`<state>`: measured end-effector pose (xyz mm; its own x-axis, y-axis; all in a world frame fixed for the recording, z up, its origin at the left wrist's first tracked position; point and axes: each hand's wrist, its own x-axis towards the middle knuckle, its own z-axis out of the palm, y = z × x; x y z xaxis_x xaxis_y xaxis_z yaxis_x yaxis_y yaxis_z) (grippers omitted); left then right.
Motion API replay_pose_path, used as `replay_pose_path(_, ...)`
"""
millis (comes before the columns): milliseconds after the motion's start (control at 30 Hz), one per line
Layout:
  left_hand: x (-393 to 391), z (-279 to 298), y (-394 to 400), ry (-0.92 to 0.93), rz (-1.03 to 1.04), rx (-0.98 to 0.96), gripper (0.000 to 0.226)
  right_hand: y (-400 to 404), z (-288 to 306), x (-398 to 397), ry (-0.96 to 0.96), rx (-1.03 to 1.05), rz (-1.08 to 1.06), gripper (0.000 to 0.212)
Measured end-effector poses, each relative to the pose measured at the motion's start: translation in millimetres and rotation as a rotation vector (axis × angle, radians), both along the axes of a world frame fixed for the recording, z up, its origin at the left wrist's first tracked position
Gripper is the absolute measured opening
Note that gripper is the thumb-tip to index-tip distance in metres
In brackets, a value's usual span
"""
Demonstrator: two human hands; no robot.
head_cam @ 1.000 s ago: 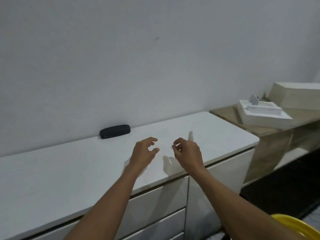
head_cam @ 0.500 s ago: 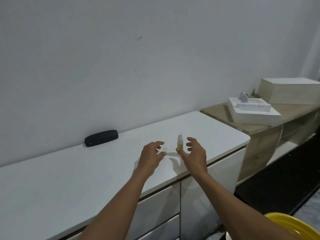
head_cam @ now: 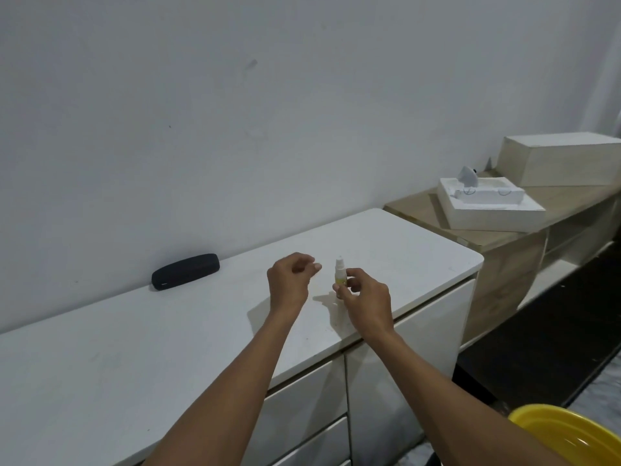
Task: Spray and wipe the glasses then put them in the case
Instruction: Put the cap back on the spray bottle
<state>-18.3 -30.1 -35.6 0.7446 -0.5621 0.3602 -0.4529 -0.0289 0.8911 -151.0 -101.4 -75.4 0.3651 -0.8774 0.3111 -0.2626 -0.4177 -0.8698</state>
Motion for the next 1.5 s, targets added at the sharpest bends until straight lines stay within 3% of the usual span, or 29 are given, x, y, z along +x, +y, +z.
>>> replay_pose_path(200, -15.2, 36.1, -7.0, 0.009, -0.103, -0.104, 0.016, -0.7, 0.6, 1.3, 0.007, 0.013, -0.007, 0.022)
replay_pose_path(800, -30.4, 23.0, -16.2, -0.175, -0.216, 0.04, 0.012, -2.0, 3.2, 0.2, 0.037, 0.017, 0.02, 0.012)
replay_pose_path(1067, -23.8, 18.0, -10.5, -0.165, -0.244, 0.109, 0.035, -2.3, 5.5, -1.3, 0.05, 0.026, 0.038, 0.008)
replay_pose_path(1233, 4.4, 4.5, 15.2, -0.191, -0.14, 0.247, 0.037, -3.1, 10.3, -0.2, 0.104, 0.011, 0.027, 0.014)
replay_pose_path(1500, 90.1, -14.9, 88.5, -0.178, 0.189, 0.533, 0.057, 4.0, 23.2, 34.9, 0.136, -0.041, 0.049, 0.017)
